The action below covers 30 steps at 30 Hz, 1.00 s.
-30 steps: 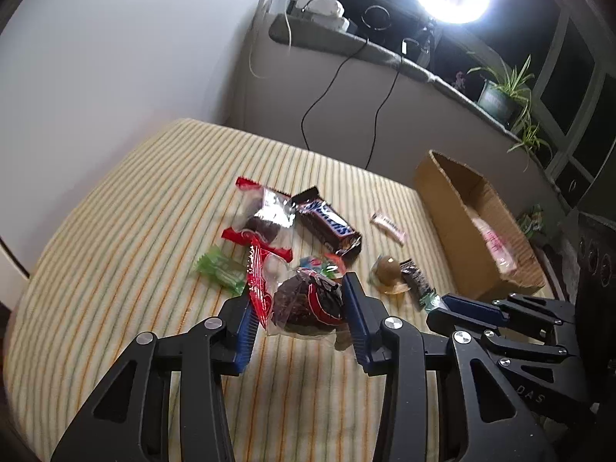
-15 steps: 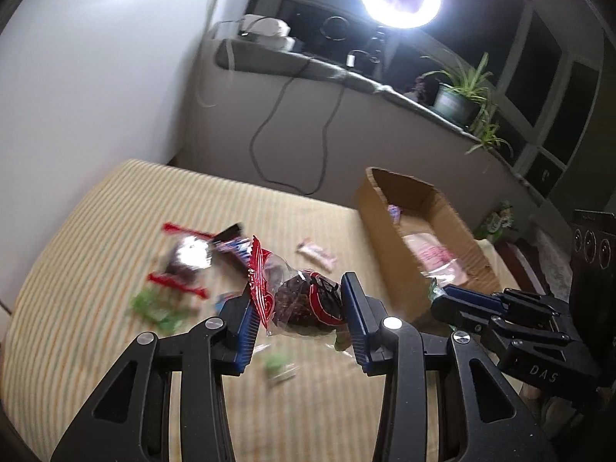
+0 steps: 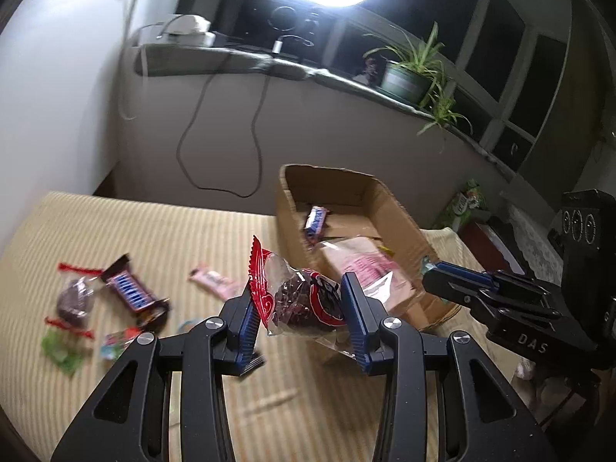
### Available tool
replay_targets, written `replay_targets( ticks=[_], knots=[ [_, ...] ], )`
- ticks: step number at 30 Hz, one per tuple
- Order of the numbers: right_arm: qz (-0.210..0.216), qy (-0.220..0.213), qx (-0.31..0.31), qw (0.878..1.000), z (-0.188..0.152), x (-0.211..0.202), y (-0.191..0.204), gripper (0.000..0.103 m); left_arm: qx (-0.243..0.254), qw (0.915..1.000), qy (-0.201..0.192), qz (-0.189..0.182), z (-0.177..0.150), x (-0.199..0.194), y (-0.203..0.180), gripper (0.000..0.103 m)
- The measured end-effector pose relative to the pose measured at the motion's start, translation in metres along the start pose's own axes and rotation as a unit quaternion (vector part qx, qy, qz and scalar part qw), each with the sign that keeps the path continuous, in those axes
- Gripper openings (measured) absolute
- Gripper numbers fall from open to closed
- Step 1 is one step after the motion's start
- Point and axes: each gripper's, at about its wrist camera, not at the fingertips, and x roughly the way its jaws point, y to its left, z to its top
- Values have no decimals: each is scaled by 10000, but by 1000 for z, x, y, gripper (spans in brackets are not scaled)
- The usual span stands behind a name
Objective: Organize snacks
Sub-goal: 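Carry the mint packet in the right tool toward the box while the left carries candy, then open both tools over the box to drop the mint packet and red candy bag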
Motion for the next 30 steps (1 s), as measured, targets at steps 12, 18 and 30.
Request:
replay_targets(
  ticks=[12, 18, 30],
  knots=[
    [-331, 59, 245, 9991, 1, 10, -52, 21, 388, 9988, 258, -147, 9, 38, -40, 39],
    [-382, 111, 327, 9987, -2, 18, -64, 21, 496, 9979, 388, -158, 10, 51, -48, 39],
    [-349, 188, 422, 9983, -5, 24, -73, 22, 718, 9962, 457, -186, 11, 60, -63, 40]
  ],
)
